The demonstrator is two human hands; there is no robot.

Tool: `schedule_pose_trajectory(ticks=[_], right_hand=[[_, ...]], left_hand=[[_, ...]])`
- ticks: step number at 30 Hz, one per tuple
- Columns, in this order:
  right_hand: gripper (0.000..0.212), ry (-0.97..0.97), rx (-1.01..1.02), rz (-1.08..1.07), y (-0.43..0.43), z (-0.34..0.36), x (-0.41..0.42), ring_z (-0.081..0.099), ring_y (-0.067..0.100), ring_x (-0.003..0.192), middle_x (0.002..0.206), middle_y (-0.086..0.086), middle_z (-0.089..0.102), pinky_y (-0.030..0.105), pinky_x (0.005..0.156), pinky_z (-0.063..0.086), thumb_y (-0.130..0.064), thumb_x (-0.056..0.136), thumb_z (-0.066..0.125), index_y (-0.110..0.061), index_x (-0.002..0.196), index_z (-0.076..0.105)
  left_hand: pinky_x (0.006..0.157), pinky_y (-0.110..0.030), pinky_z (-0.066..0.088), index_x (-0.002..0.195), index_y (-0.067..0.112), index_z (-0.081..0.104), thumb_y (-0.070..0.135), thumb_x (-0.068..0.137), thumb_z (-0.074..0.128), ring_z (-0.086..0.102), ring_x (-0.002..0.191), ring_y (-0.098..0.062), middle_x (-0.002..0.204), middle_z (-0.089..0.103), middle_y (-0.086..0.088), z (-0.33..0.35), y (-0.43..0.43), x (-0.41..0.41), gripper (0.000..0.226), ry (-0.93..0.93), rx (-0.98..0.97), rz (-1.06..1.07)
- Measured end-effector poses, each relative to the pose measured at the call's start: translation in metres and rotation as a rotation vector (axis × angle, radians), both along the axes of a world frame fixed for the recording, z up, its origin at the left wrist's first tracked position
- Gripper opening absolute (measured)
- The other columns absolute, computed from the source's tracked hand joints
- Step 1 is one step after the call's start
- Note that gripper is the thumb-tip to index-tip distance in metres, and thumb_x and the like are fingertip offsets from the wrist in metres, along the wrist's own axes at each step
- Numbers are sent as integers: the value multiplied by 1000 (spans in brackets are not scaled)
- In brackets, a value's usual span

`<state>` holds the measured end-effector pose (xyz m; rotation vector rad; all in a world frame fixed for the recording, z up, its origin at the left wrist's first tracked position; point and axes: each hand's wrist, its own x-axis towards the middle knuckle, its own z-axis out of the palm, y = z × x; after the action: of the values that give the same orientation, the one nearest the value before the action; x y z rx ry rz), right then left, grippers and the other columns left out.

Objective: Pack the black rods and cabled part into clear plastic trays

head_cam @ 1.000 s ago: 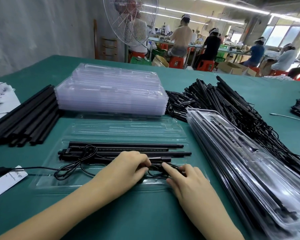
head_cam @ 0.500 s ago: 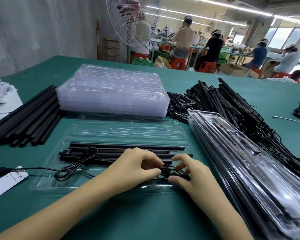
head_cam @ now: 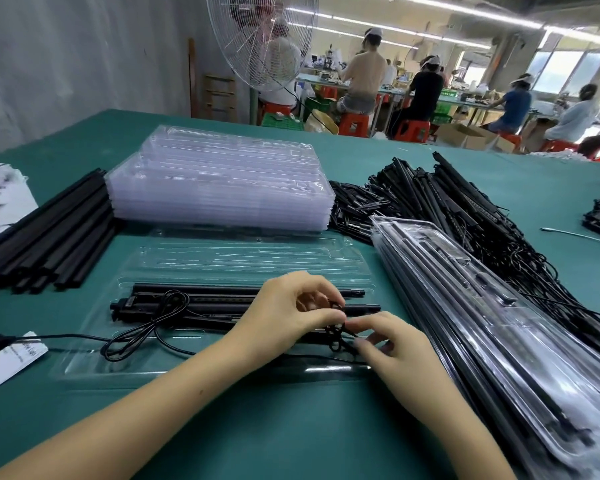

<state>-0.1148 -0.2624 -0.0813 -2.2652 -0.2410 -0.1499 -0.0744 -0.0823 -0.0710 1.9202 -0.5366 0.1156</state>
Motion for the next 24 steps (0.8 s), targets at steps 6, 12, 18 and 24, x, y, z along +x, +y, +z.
schedule_pose_trajectory(ticks=[6, 12, 18, 24], right_hand=[[21, 16, 20, -81, 1, -1, 1, 58, 2, 71, 80, -9, 65, 9, 64, 43, -7, 78, 70, -25, 81, 60], [16, -6, 264, -207, -4, 0, 3, 63, 9, 67, 74, 0, 68, 24, 66, 49, -6, 87, 60, -21, 83, 59], [20, -30, 355, -217, 2, 1, 3, 65, 6, 72, 82, -4, 68, 29, 73, 52, -11, 92, 56, -30, 93, 64], [20, -61, 158, -198, 1, 2, 5, 62, 4, 72, 93, -9, 68, 15, 72, 47, -6, 88, 60, -24, 95, 67]], left_hand=[[62, -9, 39, 94, 26, 65, 27, 84, 71, 52, 60, 3, 78, 64, 5, -1, -23, 13, 11, 49, 165, -73], [55, -9, 38, 91, 21, 63, 31, 89, 64, 53, 55, 0, 66, 63, 10, -2, -28, 21, 10, 48, 275, -50], [51, -14, 36, 95, 19, 74, 34, 85, 69, 46, 43, 0, 55, 51, 7, 6, -36, 30, 19, 23, 354, -133], [52, -19, 33, 94, 20, 52, 37, 77, 76, 45, 53, 1, 60, 51, 9, 4, -36, 31, 34, -47, 417, -117]])
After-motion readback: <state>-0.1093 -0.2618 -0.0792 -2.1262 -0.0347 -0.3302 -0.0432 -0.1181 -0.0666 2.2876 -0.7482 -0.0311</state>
